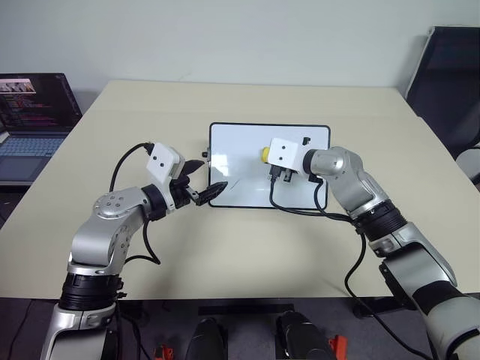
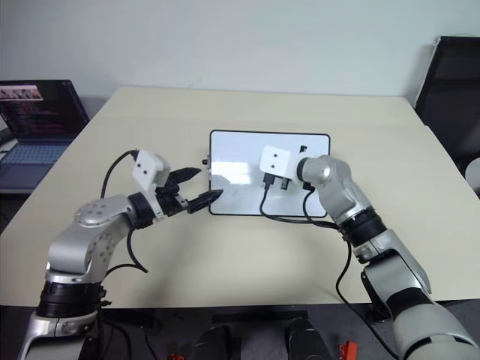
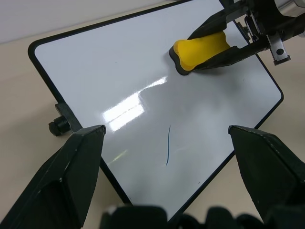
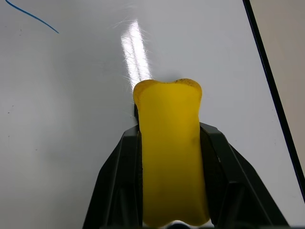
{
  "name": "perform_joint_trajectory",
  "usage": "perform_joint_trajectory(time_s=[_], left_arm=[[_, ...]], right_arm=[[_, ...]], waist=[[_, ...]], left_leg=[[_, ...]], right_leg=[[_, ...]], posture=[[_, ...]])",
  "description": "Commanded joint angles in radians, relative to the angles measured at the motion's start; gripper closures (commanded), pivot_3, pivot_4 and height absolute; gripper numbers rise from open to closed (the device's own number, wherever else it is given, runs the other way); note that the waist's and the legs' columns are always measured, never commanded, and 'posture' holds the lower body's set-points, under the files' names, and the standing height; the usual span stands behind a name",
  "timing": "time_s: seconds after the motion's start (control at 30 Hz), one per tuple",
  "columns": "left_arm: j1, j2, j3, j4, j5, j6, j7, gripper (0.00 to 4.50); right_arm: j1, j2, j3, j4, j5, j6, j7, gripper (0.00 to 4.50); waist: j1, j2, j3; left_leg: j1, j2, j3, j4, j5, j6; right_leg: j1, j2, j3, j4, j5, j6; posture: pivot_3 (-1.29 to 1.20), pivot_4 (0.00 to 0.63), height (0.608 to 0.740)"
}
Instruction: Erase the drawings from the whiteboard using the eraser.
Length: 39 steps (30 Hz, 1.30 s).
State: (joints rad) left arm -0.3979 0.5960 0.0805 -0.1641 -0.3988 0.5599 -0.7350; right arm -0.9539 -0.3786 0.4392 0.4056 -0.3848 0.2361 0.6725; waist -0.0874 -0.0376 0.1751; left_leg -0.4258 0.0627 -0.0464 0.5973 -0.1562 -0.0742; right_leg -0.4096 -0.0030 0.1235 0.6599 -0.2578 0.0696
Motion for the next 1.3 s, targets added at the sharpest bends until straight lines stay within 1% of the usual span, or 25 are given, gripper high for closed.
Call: perform_joint_trajectory(time_s=[0.03,0.1,0.2,0.37,0.43,0.53,0.63,0.7,0.8,0.9,1.03,1.07,1.17,1.3], left_arm=[[-0.014,0.006,0.012,-0.029,-0.01,-0.013,-0.005,0.0],[-0.013,0.006,0.012,-0.029,-0.01,-0.012,-0.005,0.0],[-0.011,0.006,0.013,-0.03,-0.01,-0.012,-0.005,0.0],[-0.004,0.006,0.016,-0.036,-0.013,-0.008,-0.002,0.0],[0.012,0.012,0.026,-0.043,-0.017,-0.002,-0.001,0.0],[0.053,0.037,0.06,-0.046,-0.019,-0.005,-0.006,0.0],[0.096,0.068,0.099,-0.034,-0.024,-0.023,-0.02,0.0],[0.127,0.087,0.119,-0.031,-0.028,-0.039,-0.035,0.0],[0.169,0.096,0.15,-0.038,-0.045,-0.051,-0.051,0.0],[0.217,0.089,0.176,-0.046,-0.056,-0.075,-0.061,0.0],[0.28,0.112,0.186,-0.049,-0.064,-0.103,-0.109,0.0],[0.289,0.119,0.189,-0.048,-0.067,-0.108,-0.121,0.0],[0.289,0.126,0.198,-0.043,-0.07,-0.12,-0.127,0.0],[0.294,0.121,0.209,-0.073,-0.08,-0.103,-0.104,0.0]], right_arm=[[-0.025,-0.013,-0.029,0.102,-0.05,0.002,-0.107,3.28],[-0.028,-0.02,-0.03,0.106,-0.039,0.001,-0.1,3.28],[0.0,-0.038,-0.005,0.079,-0.033,0.0,-0.037,3.28],[0.069,-0.045,0.022,-0.031,-0.025,0.016,0.046,3.28],[0.096,-0.027,0.026,-0.084,-0.036,0.033,0.035,3.28],[0.13,0.001,-0.019,-0.138,-0.028,0.064,-0.033,3.28],[0.174,0.031,-0.125,-0.253,0.053,0.143,-0.042,3.28],[0.213,0.045,-0.191,-0.362,0.128,0.197,-0.021,3.28],[0.282,0.07,-0.279,-0.549,0.266,0.306,0.026,3.28],[0.369,0.071,-0.323,-0.711,0.366,0.405,0.055,3.28],[0.485,0.037,-0.319,-0.853,0.439,0.447,0.073,3.28],[0.517,0.018,-0.304,-0.871,0.436,0.438,0.076,3.28],[0.59,-0.013,-0.263,-0.893,0.417,0.401,0.049,3.28],[0.648,-0.001,-0.235,-0.913,0.422,0.394,0.009,3.28]], waist=[[0.0,0.0,0.0],[0.001,0.0,0.0],[0.001,0.0,0.0],[0.001,0.0,0.0],[0.001,0.0,0.0],[-0.005,0.0,0.0],[-0.003,0.0,0.0],[0.0,0.001,0.001],[0.005,0.001,0.002],[0.007,0.001,0.002],[0.006,0.001,0.002],[0.006,0.001,0.002],[0.006,0.001,0.002],[0.005,0.0,0.002]], left_leg=[[0.0,0.0,0.0,0.0,0.0,0.0],[0.0,0.0,0.0,0.0,0.0,0.0],[0.0,-0.001,0.0,0.0,0.0,0.0],[0.0,-0.002,0.0,0.0,0.0,0.0],[0.0,-0.002,0.0,0.0,0.0,0.0],[0.0,0.001,0.0,-0.003,0.0,0.0],[0.0,0.002,0.0,-0.005,0.0,0.0],[-0.002,0.002,0.0,-0.005,0.0,0.0],[-0.009,0.001,0.001,-0.005,0.0,0.0],[-0.009,0.001,0.001,-0.005,0.0,-0.001],[-0.009,0.002,0.001,-0.006,-0.002,-0.003],[-0.009,0.002,0.001,-0.006,-0.002,-0.003],[-0.009,0.002,0.001,-0.006,-0.002,-0.003],[-0.008,0.001,0.002,-0.005,-0.002,-0.003]], right_leg=[[0.0,0.0,0.0,0.0,0.0,0.0],[-0.001,0.0,0.0,0.0,0.0,0.0],[-0.005,-0.001,0.0,-0.002,0.0,0.0],[-0.003,-0.002,0.0,-0.003,0.0,0.0],[0.0,-0.002,0.0,-0.001,0.0,0.0],[-0.002,0.0,0.001,0.0,0.0,0.0],[-0.004,0.002,0.0,0.001,-0.001,-0.001],[-0.005,0.002,0.0,0.001,-0.001,-0.001],[-0.011,0.001,0.0,0.0,-0.001,-0.001],[-0.011,0.0,0.0,0.0,-0.003,0.0],[-0.011,0.0,-0.001,0.0,-0.006,-0.002],[-0.011,0.0,-0.001,0.0,-0.006,-0.002],[-0.012,0.0,-0.001,-0.001,-0.006,-0.002],[-0.012,-0.001,0.0,-0.001,-0.006,-0.002]], posture=[[0.0,0.15,0.74],[0.0,0.15,0.74],[0.0,0.15,0.74],[0.0,0.15,0.74],[0.0,0.15,0.74],[0.0,0.15,0.74],[0.0,0.15,0.74],[0.0,0.15,0.74],[0.0,0.15,0.74],[0.0,0.15,0.74],[0.0,0.15,0.74],[0.0,0.15,0.74],[0.0,0.15,0.74],[0.0,0.15,0.74]])
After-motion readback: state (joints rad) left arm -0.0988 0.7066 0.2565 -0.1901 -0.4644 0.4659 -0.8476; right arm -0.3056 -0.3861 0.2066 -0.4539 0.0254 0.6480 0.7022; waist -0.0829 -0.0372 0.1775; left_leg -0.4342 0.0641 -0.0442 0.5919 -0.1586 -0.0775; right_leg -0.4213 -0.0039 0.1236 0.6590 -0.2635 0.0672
